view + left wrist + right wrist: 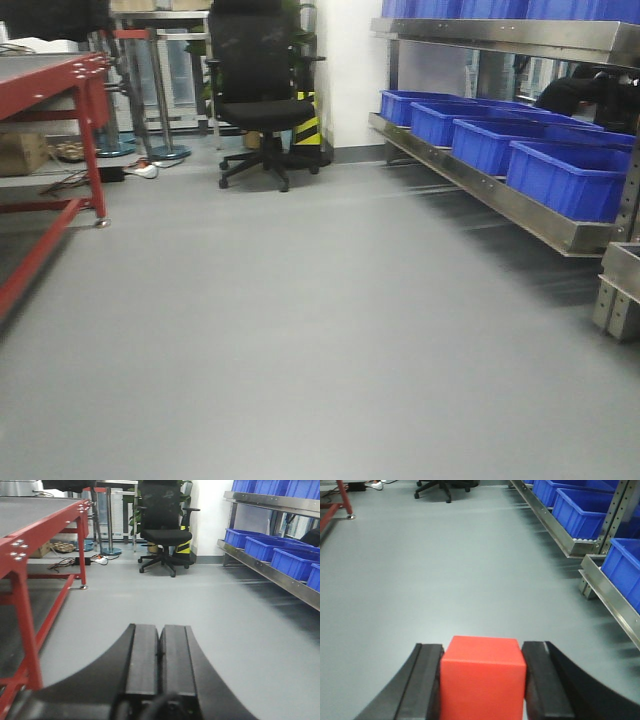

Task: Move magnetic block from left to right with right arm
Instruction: 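Drive the base away from the table holding the cube in the right gripper, then drive past the blue bins toward the black office chair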

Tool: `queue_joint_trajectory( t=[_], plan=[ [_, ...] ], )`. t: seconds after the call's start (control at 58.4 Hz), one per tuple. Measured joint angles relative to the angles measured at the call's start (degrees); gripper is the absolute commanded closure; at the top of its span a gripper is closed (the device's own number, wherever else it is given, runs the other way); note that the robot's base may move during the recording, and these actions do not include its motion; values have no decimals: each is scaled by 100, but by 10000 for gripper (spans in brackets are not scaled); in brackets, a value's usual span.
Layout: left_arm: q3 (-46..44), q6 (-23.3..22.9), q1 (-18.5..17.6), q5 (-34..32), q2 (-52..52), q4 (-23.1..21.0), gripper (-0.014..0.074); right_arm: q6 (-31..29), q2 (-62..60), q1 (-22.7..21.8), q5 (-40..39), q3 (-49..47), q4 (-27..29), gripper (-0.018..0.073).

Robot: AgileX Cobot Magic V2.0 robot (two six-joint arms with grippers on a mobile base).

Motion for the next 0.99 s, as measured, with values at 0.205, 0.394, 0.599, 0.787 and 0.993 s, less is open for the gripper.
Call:
queue_joint_trajectory(
  t=[0.205, 0.394, 0.599, 0.787, 0.993],
  plan=[
    [0, 0, 0, 0, 0, 0, 722, 0, 0, 0, 14, 0, 0, 326],
    [0, 0, 0, 0, 0, 0, 722, 0, 0, 0, 14, 0, 0, 326],
    [0, 0, 0, 0, 0, 0, 722, 0, 0, 0, 14, 0, 0, 326],
    [0, 0, 0, 0, 0, 0, 722, 0, 0, 0, 14, 0, 0, 326],
    [0, 0, 0, 0, 0, 0, 722, -8, 0, 0, 14, 0, 0, 326]
  ],
)
